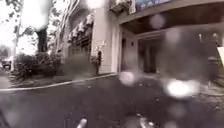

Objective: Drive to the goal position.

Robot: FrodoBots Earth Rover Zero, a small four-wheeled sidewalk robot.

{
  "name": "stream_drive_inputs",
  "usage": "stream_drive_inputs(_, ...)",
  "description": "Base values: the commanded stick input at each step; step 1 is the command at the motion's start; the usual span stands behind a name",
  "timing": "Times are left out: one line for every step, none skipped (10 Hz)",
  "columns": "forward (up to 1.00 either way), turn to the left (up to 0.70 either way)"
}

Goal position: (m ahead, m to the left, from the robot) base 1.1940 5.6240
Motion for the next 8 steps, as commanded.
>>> stream_drive_inputs(0.70, -0.08)
stream_drive_inputs(0.70, -0.02)
stream_drive_inputs(0.70, 0.00)
stream_drive_inputs(0.70, 0.00)
stream_drive_inputs(0.70, 0.00)
stream_drive_inputs(0.70, -0.04)
stream_drive_inputs(0.70, -0.11)
stream_drive_inputs(0.70, -0.14)
